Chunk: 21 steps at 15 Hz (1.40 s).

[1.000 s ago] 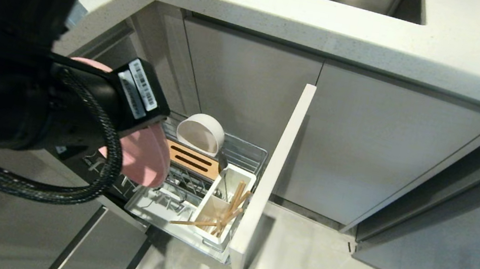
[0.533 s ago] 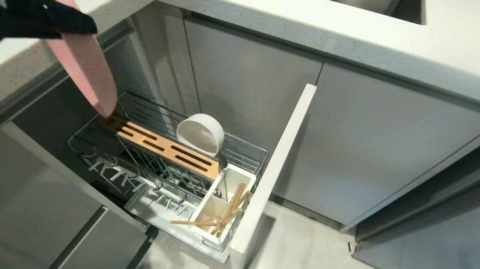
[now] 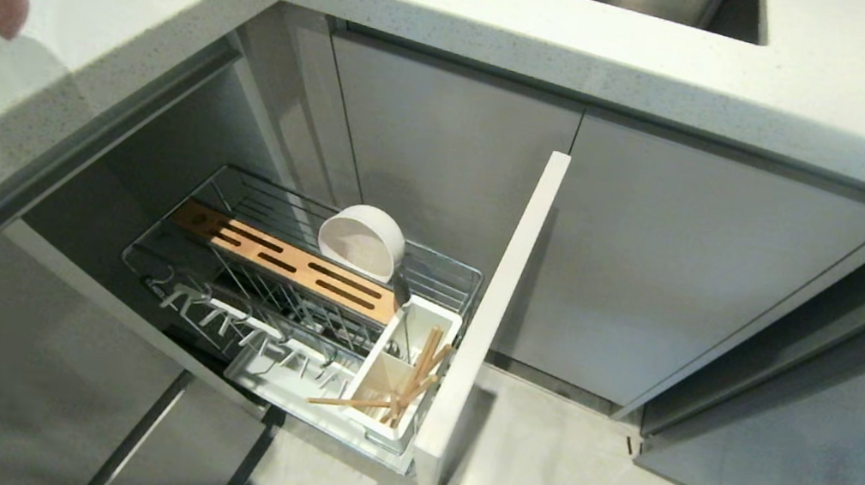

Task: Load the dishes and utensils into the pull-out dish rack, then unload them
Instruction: Take the plate out of the cupboard

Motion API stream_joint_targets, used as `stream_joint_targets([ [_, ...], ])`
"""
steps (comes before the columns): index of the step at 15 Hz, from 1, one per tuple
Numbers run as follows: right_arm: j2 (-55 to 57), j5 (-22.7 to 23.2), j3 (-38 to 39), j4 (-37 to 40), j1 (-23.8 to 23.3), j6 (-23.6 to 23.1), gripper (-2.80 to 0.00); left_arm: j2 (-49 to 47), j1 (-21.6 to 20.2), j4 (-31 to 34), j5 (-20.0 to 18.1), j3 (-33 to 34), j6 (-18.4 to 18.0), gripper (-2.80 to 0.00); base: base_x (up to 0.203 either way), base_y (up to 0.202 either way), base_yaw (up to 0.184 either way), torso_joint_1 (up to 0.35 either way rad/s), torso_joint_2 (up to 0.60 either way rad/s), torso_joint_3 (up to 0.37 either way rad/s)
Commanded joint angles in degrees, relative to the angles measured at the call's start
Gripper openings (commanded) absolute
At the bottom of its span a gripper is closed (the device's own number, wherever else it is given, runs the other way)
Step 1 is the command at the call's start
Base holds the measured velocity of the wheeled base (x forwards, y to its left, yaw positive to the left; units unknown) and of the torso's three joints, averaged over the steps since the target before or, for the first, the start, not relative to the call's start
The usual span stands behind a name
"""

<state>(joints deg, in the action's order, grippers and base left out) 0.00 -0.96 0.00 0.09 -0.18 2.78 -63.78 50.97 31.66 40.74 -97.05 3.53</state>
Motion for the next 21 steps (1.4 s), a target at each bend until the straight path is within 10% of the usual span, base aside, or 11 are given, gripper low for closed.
stream_joint_targets([
  [1,0.0,0.0,0.09,0.0,0.01,0.03,-2.8,0.63,-4.45,0.17,0.38,-0.62,-2.6,-2.8,0.0,0.0,0.0,0.0,0.0,0.0],
  [11,0.0,0.0,0.09,0.0,0.01,0.03,-2.8,-5.39,-42.82,15.1,1.57,-2.38,-11.15,-2.8,0.0,0.0,0.0,0.0,0.0,0.0],
  [21,0.0,0.0,0.09,0.0,0.01,0.03,-2.8,-18.21,-50.38,43.09,4.88,-13.93,-9.7,-2.8,0.0,0.0,0.0,0.0,0.0,0.0],
])
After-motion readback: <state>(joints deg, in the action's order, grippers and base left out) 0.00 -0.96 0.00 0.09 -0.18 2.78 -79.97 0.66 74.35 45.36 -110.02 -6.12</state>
